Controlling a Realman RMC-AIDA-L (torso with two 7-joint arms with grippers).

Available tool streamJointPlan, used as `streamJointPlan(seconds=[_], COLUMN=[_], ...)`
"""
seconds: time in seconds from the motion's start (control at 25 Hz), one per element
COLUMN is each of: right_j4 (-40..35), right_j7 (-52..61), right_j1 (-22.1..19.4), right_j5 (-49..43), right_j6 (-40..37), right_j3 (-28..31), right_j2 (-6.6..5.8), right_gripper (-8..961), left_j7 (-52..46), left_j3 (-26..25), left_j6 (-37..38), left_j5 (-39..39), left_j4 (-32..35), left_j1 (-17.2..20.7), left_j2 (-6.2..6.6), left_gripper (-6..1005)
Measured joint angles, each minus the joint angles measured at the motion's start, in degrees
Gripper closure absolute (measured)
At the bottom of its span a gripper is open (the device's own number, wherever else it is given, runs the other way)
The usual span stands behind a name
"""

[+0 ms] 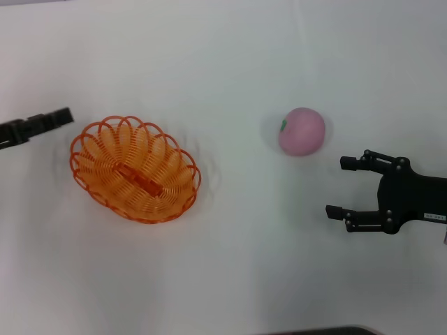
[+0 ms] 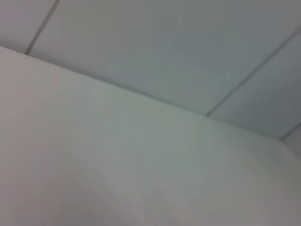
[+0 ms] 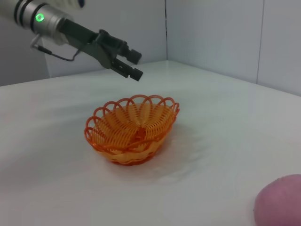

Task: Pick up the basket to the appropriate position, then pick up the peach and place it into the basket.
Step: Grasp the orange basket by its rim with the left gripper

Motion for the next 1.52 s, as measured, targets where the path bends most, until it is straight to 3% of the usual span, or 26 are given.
streamJointPlan(seconds=[0.4, 0.68, 1.08, 1.52], right_j4=[0.0, 0.0, 0.0, 0.0], right_j7=[0.2, 0.5, 0.6, 0.6], right_j1=[0.1, 0.1, 0.4, 0.5], right_j5=[0.0, -0.2, -0.9, -0.9], right_j6=[0.4, 0.6, 1.1, 1.3], right_j3=[-0.1, -0.1, -0.1, -0.1], right_j2=[-0.01, -0.01, 0.09, 0.08], right_gripper=[12, 12, 12, 12], left_j7=[-7.1, -11.9, -13.8, -14.3], left_j3=[16.3, 23.3, 25.0, 27.1], left_j6=[-1.5, -1.1, -0.8, -2.4], left_j5=[11.6, 24.6, 33.4, 34.7], left_j4=[14.7, 15.8, 12.2, 10.3], left_j1=[-3.4, -9.5, -15.9, -17.3], left_j2=[-0.92, -1.28, -1.55, -1.62], left_gripper=[167, 168, 170, 203])
